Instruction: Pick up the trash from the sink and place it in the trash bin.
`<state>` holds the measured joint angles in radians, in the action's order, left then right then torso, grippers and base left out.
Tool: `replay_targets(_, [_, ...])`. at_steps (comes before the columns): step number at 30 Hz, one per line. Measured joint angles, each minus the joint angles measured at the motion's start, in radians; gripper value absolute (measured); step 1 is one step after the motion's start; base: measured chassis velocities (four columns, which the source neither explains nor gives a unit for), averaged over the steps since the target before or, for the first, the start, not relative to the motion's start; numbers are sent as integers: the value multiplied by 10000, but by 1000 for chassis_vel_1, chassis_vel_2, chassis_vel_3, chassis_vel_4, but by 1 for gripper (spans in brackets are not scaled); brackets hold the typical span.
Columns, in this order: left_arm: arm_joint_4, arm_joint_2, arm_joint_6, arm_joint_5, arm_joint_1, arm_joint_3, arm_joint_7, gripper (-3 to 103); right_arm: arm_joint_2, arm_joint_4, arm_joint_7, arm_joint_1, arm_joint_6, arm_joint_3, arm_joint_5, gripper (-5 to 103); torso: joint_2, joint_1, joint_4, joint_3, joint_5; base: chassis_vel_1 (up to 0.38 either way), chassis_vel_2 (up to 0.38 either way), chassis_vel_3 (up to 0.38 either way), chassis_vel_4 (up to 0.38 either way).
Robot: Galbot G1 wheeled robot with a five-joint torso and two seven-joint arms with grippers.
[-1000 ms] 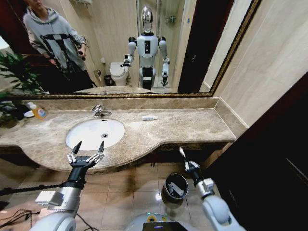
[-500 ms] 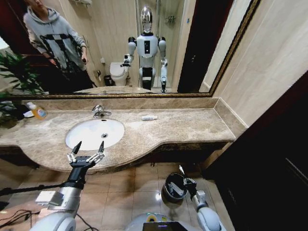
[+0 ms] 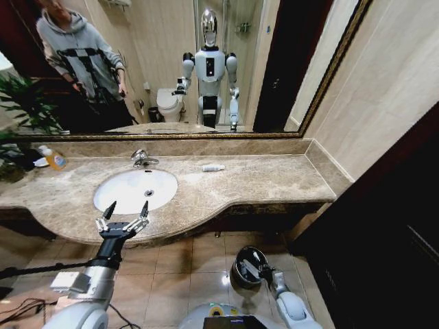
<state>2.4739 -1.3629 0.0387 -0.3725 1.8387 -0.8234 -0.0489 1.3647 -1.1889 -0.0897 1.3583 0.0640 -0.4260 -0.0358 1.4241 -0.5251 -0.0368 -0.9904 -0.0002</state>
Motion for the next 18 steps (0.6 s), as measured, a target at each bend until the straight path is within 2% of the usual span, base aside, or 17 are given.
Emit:
replay_targets(2, [0, 0, 0, 0, 0, 0, 0, 100, 200, 977, -84, -423, -46, 27, 405, 1, 0, 0, -1, 0, 3, 0, 0, 0, 0])
replay_targets(5, [0, 0, 0, 0, 0, 0, 0, 100, 291, 1410, -132, -615, -127, 30, 575, 1, 0, 0, 0, 0, 2, 0, 0, 0, 0])
replay_targets(6, [0, 0, 0, 0, -1, -1, 0, 100, 434, 2080, -172, -937, -329, 21, 858, 1, 0, 0, 0, 0, 1, 0, 0, 0, 0])
replay_targets(7, [0, 0, 0, 0, 0, 0, 0, 100, 744, 3662, -216, -1826, -782, -104, 1399, 1, 0, 0, 0, 0, 2, 0, 0, 0, 0])
replay_targets(9, [0, 0, 0, 0, 0, -1, 0, 100, 873, 4703, -205, -2436, -1135, -187, 1755, 1, 0, 0, -1, 0, 3, 0, 0, 0, 0])
replay_targets(18, [0, 0, 0, 0, 0, 0, 0, 100, 967, 7012, -133, -3739, -1569, -298, 2219, 1, 0, -1, 0, 0, 1, 0, 0, 0, 0])
